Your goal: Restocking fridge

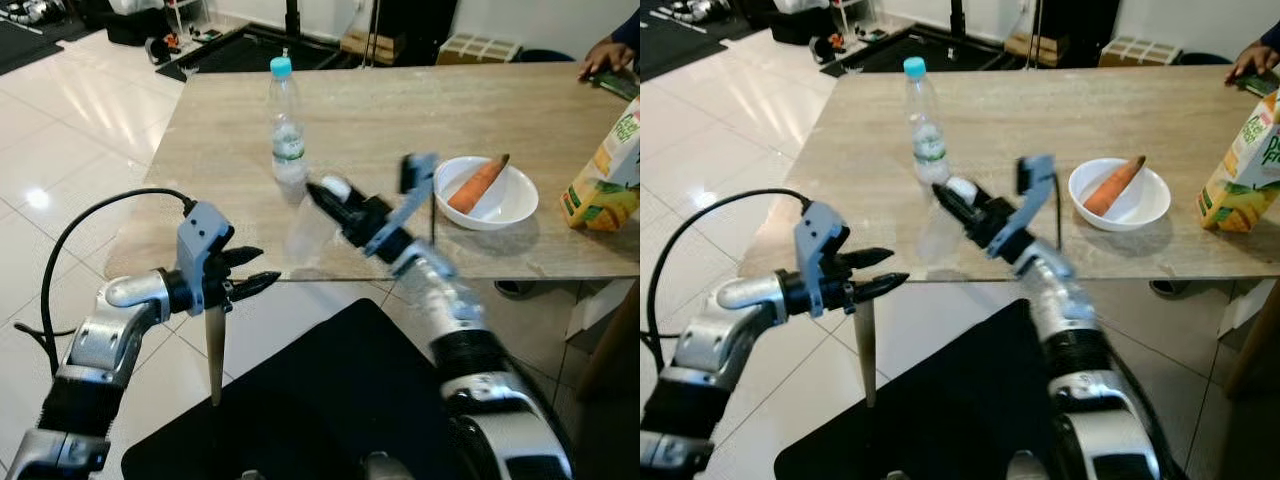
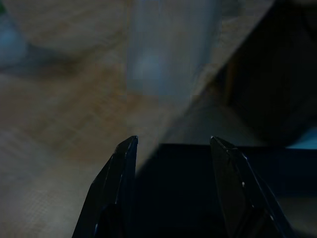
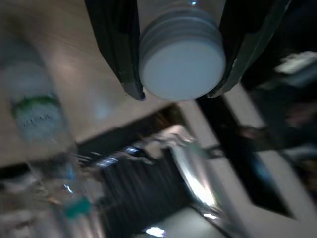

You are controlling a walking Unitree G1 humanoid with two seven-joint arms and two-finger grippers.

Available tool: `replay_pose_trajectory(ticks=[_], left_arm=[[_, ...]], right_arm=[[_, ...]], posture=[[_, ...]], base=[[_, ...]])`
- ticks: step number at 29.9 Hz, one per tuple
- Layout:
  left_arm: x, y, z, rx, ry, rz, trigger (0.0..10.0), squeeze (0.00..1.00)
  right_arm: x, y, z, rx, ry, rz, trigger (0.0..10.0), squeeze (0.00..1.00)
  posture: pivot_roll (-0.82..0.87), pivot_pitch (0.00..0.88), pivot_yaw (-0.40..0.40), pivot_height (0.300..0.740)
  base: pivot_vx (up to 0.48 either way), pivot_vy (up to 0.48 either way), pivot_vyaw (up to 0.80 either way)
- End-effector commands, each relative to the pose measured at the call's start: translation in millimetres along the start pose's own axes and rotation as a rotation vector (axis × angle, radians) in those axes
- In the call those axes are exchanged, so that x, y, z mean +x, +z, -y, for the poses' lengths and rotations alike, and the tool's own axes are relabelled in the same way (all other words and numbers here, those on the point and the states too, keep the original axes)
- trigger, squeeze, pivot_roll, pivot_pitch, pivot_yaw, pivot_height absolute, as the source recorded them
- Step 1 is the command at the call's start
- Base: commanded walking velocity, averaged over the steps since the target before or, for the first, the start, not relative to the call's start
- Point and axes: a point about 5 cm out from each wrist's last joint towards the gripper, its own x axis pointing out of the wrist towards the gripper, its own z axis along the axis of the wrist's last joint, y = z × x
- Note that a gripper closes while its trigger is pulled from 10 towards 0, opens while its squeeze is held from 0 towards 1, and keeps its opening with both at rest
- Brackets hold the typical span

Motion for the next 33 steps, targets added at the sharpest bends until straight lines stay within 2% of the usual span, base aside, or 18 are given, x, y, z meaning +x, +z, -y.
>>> replay_pose_trajectory(ticks=[1,2,3,5,6,7,11,15,18,20,23,25,28,29,30,31,32,33], left_arm=[[0.3,-5,11.2,-0.032,-0.060,-0.003,10.0,0.00],[0.3,-5,11.2,-0.032,-0.060,-0.003,10.0,0.00],[-0.3,-9,19.5,-0.052,-0.098,-0.010,10.0,0.00],[-0.6,-11,23.1,-0.062,-0.112,-0.017,10.0,0.00],[-1.3,-19,29.8,-0.077,-0.125,-0.040,10.0,0.00],[-1.3,-19,29.8,-0.077,-0.125,-0.040,10.0,0.00],[-0.5,-51,37.3,-0.096,-0.062,-0.132,10.0,0.00],[-0.1,-69,37.9,-0.094,-0.001,-0.174,10.0,0.00],[-5.5,-114,40.5,-0.181,0.202,-0.213,10.0,0.00],[-12.4,-138,46.8,-0.211,0.283,-0.269,10.0,0.00],[-16.8,-150,50.3,-0.233,0.330,-0.298,10.0,0.00],[-26.5,-175,55.9,-0.288,0.463,-0.348,10.0,0.00],[-26.5,-175,55.9,-0.288,0.463,-0.348,10.0,0.00],[-34.4,-192,61.2,-0.318,0.549,-0.417,10.0,0.00],[-34.4,-192,61.2,-0.318,0.549,-0.417,10.0,0.00],[-43.1,-208,70.2,-0.349,0.614,-0.486,10.0,0.00],[-43.1,-208,70.2,-0.349,0.614,-0.486,10.0,0.00],[-51.9,-223,79.7,-0.380,0.671,-0.557,10.0,0.00]], right_arm=[[-11.5,3,-9.5,0.040,0.103,-0.017,0.0,0.00],[-11.5,3,-9.5,0.040,0.103,-0.017,0.0,0.00],[-24.4,2,-12.1,0.023,0.143,-0.082,0.0,0.00],[-29.4,0,-12.7,0.012,0.152,-0.115,0.0,0.00],[-41.4,-8,-13.8,-0.002,0.168,-0.199,0.0,0.00],[-41.4,-8,-13.8,-0.002,0.168,-0.199,0.0,0.00],[-72.3,-34,-13.4,-0.042,0.164,-0.440,0.0,0.00],[-83.9,-46,-10.3,-0.070,0.130,-0.520,0.0,0.00],[-118.4,-81,1.7,-0.049,-0.046,-0.623,0.0,0.00],[-136.3,-99,8.1,-0.050,-0.173,-0.651,0.0,0.00],[-144.8,-108,12.2,-0.067,-0.256,-0.657,0.0,0.00],[-165.0,-126,20.2,-0.108,-0.454,-0.688,0.0,0.00],[-165.0,-126,20.2,-0.108,-0.454,-0.688,0.0,0.00],[-180.0,-140,21.0,-0.139,-0.551,-0.750,0.0,0.00],[-180.0,-140,21.0,-0.139,-0.551,-0.750,0.0,0.00],[-194.7,-152,19.8,-0.165,-0.658,-0.800,0.0,0.00],[-194.7,-152,19.8,-0.165,-0.658,-0.800,0.0,0.00],[-207.5,-161,18.8,-0.169,-0.788,-0.818,0.0,0.00]], posture=[[-0.14,0.124,0.052,0.725],[-0.14,0.124,0.052,0.725],[-0.15,0.127,0.055,0.725],[-0.15,0.127,0.055,0.725],[-0.15,0.128,0.058,0.725],[-0.15,0.128,0.058,0.725],[-0.15,0.129,0.058,0.725],[-0.15,0.128,0.059,0.725],[-0.16,0.117,0.058,0.725],[-0.16,0.116,0.060,0.725],[-0.16,0.112,0.061,0.725],[-0.16,0.100,0.062,0.725],[-0.16,0.100,0.062,0.725],[-0.16,0.100,0.062,0.725],[-0.16,0.100,0.062,0.725],[-0.17,0.092,0.061,0.725],[-0.17,0.092,0.061,0.725],[-0.17,0.082,0.061,0.725]], base=[[0.000,0.000,0.00],[0.000,0.000,0.00],[0.000,0.000,0.00],[0.000,0.000,0.00],[0.000,0.000,0.00],[0.000,0.000,0.00],[0.000,0.000,0.00],[0.000,0.000,0.00],[0.000,0.000,0.00],[0.000,0.000,0.00],[0.000,0.000,0.00],[0.000,0.000,0.00],[0.000,0.000,0.00],[0.000,0.000,0.00],[0.000,0.000,0.00],[0.000,0.000,0.00],[0.000,0.000,0.00],[0.000,0.000,0.00]])
